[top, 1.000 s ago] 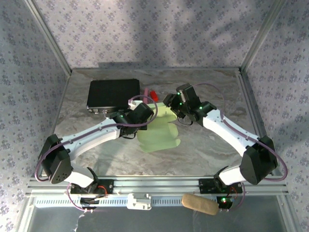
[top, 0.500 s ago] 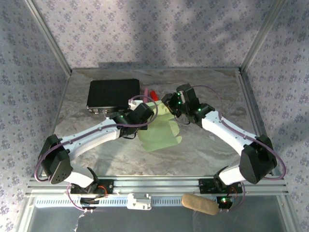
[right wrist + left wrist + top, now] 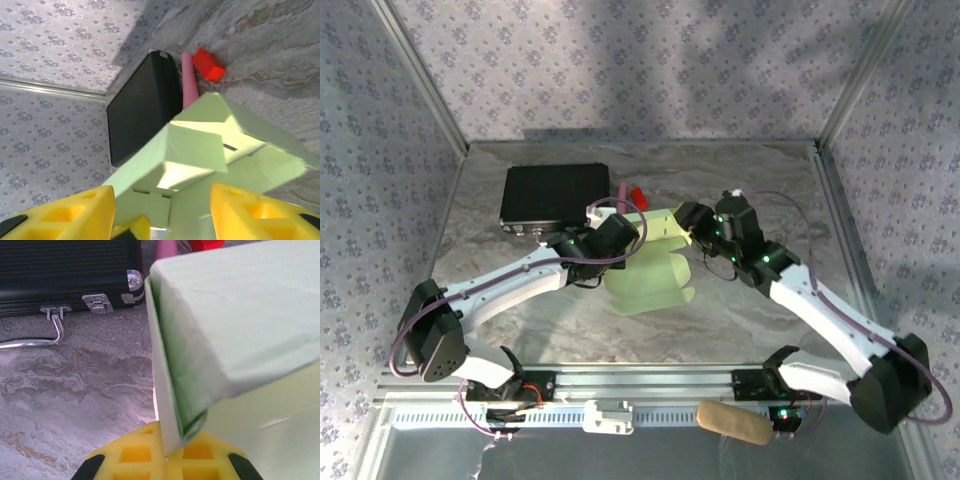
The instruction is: Fold the paper box
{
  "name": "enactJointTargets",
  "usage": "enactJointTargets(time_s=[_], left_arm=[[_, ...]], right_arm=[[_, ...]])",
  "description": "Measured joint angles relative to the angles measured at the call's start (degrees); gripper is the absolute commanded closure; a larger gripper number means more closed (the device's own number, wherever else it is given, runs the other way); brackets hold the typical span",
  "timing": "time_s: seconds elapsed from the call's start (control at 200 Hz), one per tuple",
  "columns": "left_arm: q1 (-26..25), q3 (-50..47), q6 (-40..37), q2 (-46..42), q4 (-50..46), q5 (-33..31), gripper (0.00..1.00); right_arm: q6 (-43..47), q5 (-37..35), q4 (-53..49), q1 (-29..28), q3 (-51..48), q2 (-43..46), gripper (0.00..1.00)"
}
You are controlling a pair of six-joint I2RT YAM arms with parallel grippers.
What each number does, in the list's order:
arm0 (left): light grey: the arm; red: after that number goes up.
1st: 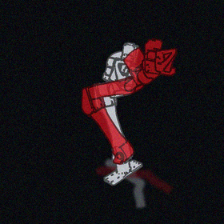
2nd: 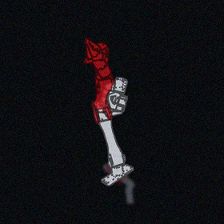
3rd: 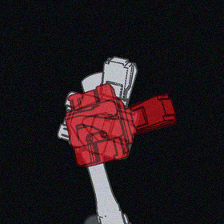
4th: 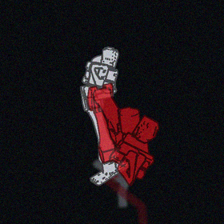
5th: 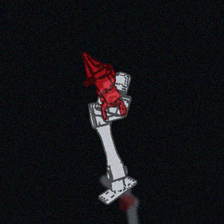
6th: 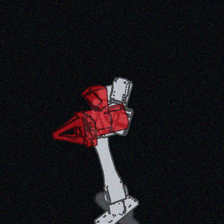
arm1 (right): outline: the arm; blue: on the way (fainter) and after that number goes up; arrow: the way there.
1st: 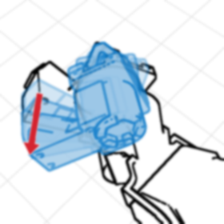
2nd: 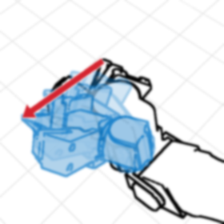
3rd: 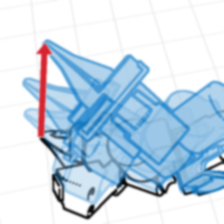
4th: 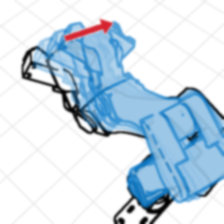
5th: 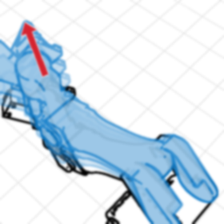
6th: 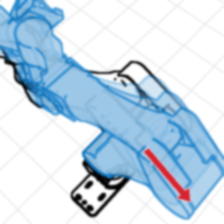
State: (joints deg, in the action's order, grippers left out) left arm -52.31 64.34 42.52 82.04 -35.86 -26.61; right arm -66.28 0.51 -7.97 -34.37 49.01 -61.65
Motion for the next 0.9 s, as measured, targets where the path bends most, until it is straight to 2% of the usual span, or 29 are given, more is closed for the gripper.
enactJointTargets(time_s=[0.13, 0.325, 0.65, 0.899], left_arm=[[0.0, 0.0, -0.4, 0.0, 0.0, 0.0, 1.0], [0.0, 0.3, -1.1, 0.0, -0.2, 0.0, 1.0], [0.0, 1.0, -1.6, 0.0, -0.2, 0.1, 1.0], [0.0, 1.9, -2.2, 0.0, -0.2, 0.2, 1.0]], right_arm=[[2.1, -1.1, 2.1, -1.1, -6.2, 3.1, 0.47], [4.1, -1.2, 3.1, -1.4, -10.6, -0.6, 0.48], [5.2, -1.2, 9.1, -1.1, -10.9, -8.4, 0.53], [6.2, -2.6, 8.7, -0.8, -10.1, -9.8, 0.54]])
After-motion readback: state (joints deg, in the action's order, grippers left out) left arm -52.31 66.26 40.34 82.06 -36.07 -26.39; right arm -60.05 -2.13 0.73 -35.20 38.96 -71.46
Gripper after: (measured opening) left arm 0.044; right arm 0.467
